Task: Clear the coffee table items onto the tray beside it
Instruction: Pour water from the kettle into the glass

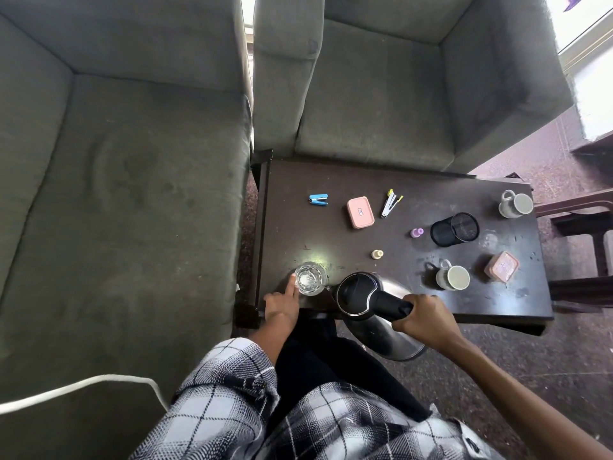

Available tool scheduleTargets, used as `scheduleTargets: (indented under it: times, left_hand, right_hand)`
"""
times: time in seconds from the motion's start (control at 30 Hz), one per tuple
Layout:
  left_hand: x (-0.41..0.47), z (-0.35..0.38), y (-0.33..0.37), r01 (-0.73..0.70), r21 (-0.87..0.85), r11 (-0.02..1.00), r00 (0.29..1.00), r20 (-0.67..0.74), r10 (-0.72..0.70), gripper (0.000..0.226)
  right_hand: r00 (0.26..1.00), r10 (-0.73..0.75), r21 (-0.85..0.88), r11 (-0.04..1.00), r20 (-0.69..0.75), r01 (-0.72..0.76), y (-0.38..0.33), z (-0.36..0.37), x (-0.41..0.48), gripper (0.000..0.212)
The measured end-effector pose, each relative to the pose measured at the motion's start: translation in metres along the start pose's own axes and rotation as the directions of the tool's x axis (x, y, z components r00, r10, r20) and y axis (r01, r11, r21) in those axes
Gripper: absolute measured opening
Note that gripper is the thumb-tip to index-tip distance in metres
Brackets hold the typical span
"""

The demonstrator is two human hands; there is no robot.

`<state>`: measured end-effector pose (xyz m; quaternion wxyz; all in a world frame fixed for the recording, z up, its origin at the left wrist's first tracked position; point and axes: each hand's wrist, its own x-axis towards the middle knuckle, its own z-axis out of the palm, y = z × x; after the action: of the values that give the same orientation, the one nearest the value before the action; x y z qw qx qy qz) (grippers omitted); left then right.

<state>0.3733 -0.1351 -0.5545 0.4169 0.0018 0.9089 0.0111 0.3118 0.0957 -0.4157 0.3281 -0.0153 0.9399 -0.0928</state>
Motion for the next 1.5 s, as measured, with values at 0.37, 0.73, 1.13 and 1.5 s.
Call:
scheduleTargets:
  times: [0.37,0.73,1.13,1.5]
  left_hand:
    - [0.0014,0.0049,0.0003,0.021,0.015,1.000,1.000,0.017,-0.022,0.074]
    - [0.0011,0.0069,0.0002,0.023,0.002,1.000,1.000,0.019,-0.023,0.075]
    - [0.0024,0.0075,0.0005,0.032,-0.011,0.999,0.999,0.026,-0.032,0.080]
    - [0.0028,0.0065,0.0016,0.038,-0.007,0.999,0.999,0.028,-0.038,0.078]
  right_hand:
    - [1.000,-0.008,0.022,1.000,0.007,0.008,-0.0038,-0.0002,-0.0007,0.033]
    - [1.000,-0.002,0.027,1.000,0.014,0.002,-0.0036,0.0006,0.0003,0.030]
    - [1.000,0.001,0.017,1.000,0.001,-0.001,-0.0025,0.0002,-0.0002,0.019]
    - [1.000,0.020,0.033,0.999,0.019,-0.021,-0.0017,-0.0030,-0.0015,0.026]
